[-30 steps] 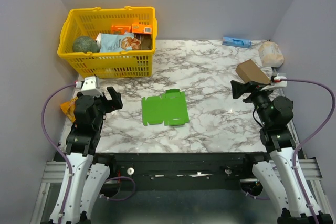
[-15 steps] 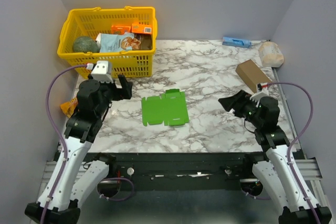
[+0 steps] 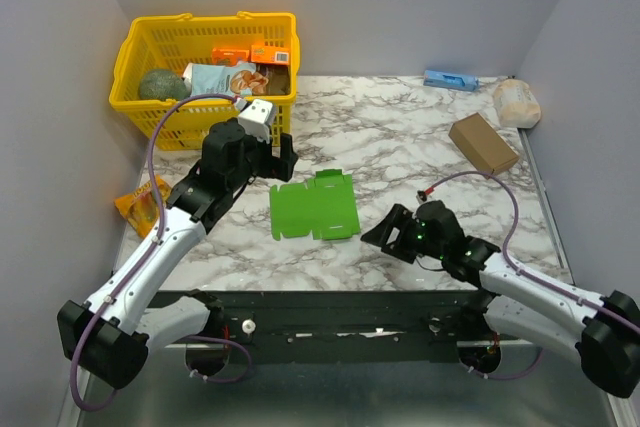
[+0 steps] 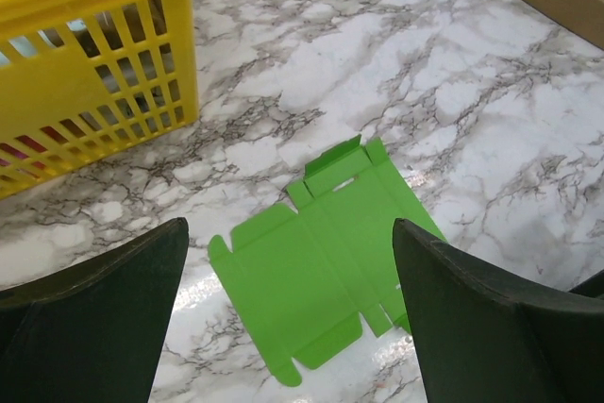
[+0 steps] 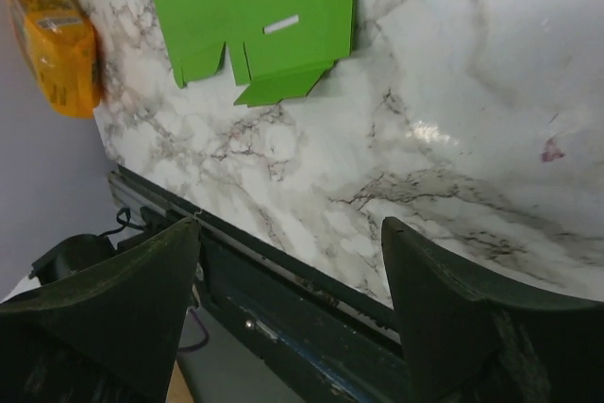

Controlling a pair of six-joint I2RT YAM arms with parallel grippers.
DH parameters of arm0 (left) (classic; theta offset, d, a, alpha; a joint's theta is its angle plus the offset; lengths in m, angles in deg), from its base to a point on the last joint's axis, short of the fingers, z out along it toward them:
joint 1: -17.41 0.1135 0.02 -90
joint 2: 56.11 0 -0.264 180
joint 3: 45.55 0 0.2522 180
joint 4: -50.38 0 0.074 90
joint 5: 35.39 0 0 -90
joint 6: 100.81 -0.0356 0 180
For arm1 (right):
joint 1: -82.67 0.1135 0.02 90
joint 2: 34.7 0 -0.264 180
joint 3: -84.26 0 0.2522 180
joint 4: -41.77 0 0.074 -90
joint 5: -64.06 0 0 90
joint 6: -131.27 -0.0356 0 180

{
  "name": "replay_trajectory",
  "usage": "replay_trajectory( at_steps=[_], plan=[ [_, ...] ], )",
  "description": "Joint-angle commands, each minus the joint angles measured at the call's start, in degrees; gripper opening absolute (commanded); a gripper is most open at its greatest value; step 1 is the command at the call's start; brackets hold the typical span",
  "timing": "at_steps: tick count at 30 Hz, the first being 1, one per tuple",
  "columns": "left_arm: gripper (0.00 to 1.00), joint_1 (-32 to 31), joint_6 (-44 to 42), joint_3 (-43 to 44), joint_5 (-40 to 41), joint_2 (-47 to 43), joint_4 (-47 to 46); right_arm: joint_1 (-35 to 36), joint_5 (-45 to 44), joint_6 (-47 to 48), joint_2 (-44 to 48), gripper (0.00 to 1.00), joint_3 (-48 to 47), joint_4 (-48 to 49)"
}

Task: Fold the paper box

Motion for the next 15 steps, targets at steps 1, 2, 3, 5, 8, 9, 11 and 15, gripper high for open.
replay_trajectory(
  at_steps=[1,2,3,5,8,9,11,15],
  plan=[
    [0.98,-0.15,1.07,-1.79,-3.05,-1.32,-2.69,5.43,-6.06,-11.91,-7.55,0.85,-2.27,6.38],
    [0.98,-0.24,1.33,-1.80,-3.14,-1.40,-2.61,5.61,-7.63,-15.76,-8.96,0.86,-2.71,6.64],
    [0.98,-0.24,1.34,-1.89,-3.32,-1.49,-2.52,5.96,-7.91,-17.97,-11.23,0.86,-2.45,7.17],
    [0.98,-0.24,1.51,-1.97,-3.32,-1.58,-2.43,6.58,-9.13,-25.32,-13.09,0.85,-0.96,11.99],
    [0.98,-0.33,1.60,-2.15,-3.14,-1.84,-2.60,7.63,-10.89,-31.68,-17.31,0.84,0.28,17.98],
    [0.98,-0.24,1.77,-2.15,-3.05,-1.84,-2.60,8.16,-11.51,-32.31,-18.36,0.84,-1.12,17.90],
    [0.98,-0.33,1.78,-2.15,-3.32,-1.93,-2.43,8.34,-11.95,-33.02,-21.97,0.83,-2.62,18.16],
    [0.99,-0.33,1.86,-2.06,-3.14,-2.46,-2.25,8.34,-10.55,-36.35,-28.56,0.82,-5.00,21.14]
  ],
)
